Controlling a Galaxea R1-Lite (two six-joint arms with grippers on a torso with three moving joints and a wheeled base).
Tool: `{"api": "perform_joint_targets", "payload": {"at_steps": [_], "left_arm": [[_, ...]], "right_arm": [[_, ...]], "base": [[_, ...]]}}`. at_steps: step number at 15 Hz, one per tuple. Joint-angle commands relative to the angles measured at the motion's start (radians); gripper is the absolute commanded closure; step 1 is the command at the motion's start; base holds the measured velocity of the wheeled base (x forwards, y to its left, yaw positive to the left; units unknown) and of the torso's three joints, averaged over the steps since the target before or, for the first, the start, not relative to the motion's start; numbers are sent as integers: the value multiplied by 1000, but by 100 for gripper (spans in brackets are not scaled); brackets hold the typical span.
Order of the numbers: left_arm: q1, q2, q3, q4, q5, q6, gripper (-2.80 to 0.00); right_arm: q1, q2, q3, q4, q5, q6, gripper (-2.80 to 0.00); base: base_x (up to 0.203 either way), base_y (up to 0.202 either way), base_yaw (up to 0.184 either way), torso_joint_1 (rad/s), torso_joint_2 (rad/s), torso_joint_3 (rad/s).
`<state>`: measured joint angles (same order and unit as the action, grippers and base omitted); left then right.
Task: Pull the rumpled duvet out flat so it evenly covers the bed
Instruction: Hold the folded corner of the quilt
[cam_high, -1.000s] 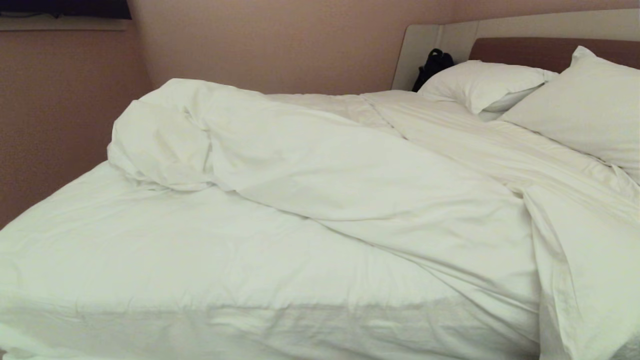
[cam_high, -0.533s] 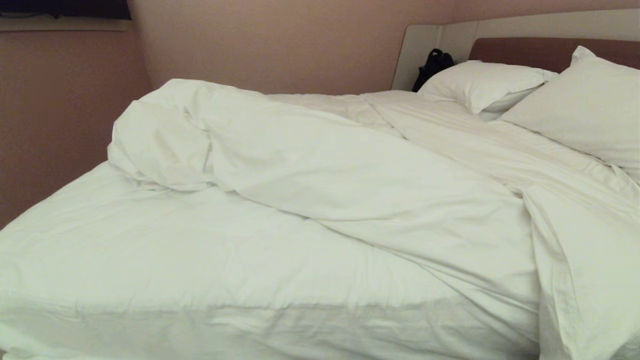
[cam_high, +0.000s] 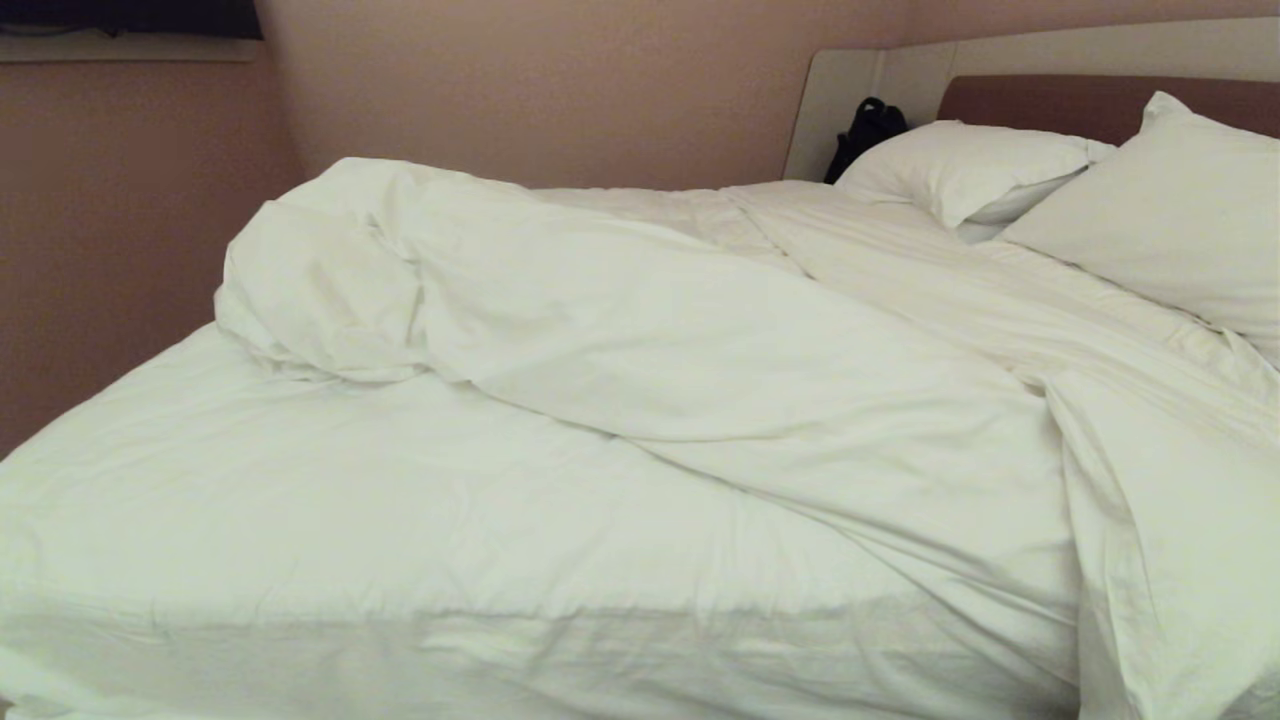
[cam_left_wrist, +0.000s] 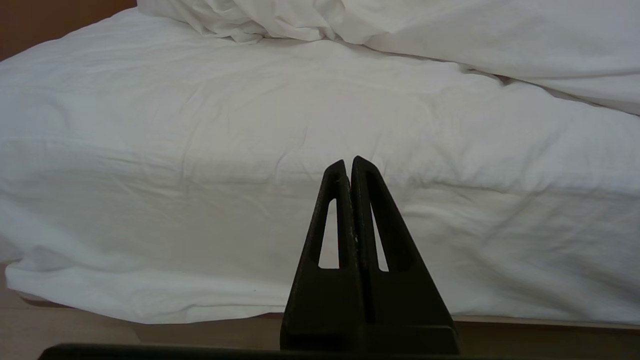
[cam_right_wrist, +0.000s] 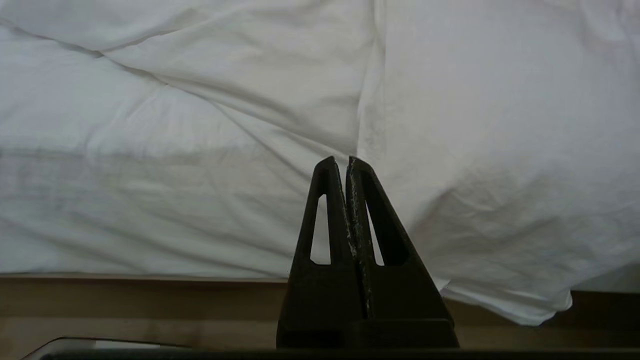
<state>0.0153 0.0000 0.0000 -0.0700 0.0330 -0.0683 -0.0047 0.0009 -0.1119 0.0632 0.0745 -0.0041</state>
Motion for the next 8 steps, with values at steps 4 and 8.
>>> {"api": "perform_joint_targets", "payload": {"at_steps": [4,8], "left_arm": [[0,1,0,-1,1,-1,0],[0,1,0,-1,1,-1,0]], "right_arm": [[0,-1,81,-116,-1,-14,0],[0,-1,94,-115,-17,-13,0]], "base": [[0,0,0,0,0,0],[0,0,0,0,0,0]]}}
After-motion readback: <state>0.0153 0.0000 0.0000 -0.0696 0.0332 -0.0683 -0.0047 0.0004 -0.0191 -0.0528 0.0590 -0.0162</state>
